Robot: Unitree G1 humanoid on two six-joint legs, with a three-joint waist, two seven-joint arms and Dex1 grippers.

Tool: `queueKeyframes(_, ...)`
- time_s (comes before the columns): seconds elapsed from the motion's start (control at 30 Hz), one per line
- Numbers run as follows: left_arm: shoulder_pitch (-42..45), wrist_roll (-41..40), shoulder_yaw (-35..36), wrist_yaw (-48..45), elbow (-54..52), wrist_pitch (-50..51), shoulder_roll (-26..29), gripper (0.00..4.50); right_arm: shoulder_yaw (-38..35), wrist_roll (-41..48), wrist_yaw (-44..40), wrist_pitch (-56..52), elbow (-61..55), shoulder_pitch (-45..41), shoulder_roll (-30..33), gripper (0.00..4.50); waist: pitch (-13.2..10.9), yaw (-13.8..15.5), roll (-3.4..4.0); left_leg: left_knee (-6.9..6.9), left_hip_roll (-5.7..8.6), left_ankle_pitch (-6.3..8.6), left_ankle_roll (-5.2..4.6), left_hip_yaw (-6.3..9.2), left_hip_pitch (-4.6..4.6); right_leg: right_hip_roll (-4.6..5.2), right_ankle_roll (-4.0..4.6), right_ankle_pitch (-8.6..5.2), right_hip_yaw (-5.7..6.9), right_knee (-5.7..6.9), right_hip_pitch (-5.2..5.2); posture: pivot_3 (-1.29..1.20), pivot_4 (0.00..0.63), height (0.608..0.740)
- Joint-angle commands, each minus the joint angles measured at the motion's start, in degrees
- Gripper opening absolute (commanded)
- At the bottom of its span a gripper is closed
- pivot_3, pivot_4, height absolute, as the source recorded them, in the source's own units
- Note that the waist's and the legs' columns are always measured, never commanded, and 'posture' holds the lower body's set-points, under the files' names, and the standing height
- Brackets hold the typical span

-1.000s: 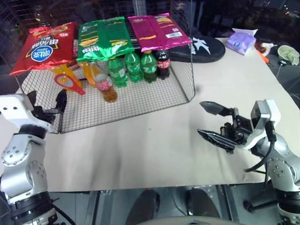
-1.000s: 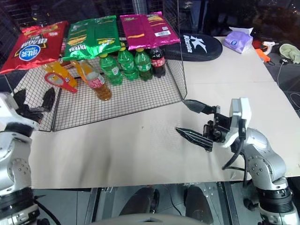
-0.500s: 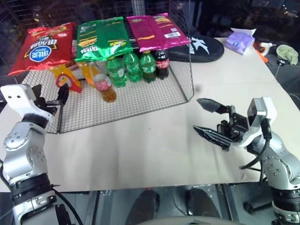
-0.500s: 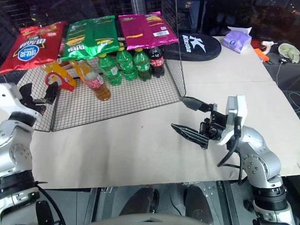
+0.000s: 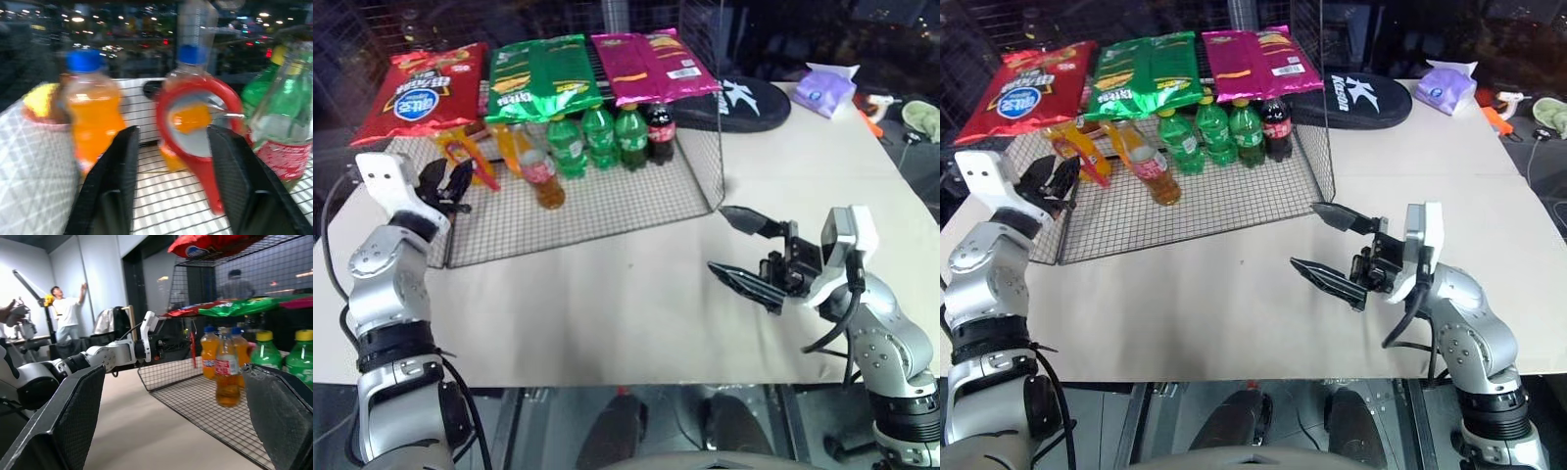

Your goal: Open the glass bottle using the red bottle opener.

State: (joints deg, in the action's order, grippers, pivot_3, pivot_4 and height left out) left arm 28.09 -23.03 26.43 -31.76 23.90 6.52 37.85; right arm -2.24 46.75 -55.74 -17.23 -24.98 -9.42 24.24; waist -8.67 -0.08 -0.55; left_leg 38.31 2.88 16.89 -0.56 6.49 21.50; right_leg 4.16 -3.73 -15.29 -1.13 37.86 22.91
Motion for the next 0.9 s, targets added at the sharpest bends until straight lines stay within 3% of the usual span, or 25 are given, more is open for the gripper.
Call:
queueKeyframes(0.03, -1.01, -1.43, 1.17, -1.30, -3.25, -2.12, -0.08, 2.41, -1.06, -0.19, 0.01, 1.31, -1.16, 0.32, 0.09, 4.50, 0.03, -0.74, -0.05, 0.03, 0.00, 0.00, 0.00, 0.00, 0.36, 0.01, 0.00, 0.00, 0.00, 0.01, 0.36, 0.00, 0.150, 0.740)
queueKeyframes(0.9, -6.68, -2.74, 3.96, 3.01, -9.13, -3.82, -2.90, 2.41, -0.50, -2.99, -1.26, 2.29, -0.24, 1.97, 0.24, 4.50, 0.03, -0.64, -0.06, 0.07, -0.01, -0.01, 0.01, -0.09, 0.58, 0.01, 0.00, 0.01, -0.13, 0.13, 0.69, 0.00, 0.150, 0.740)
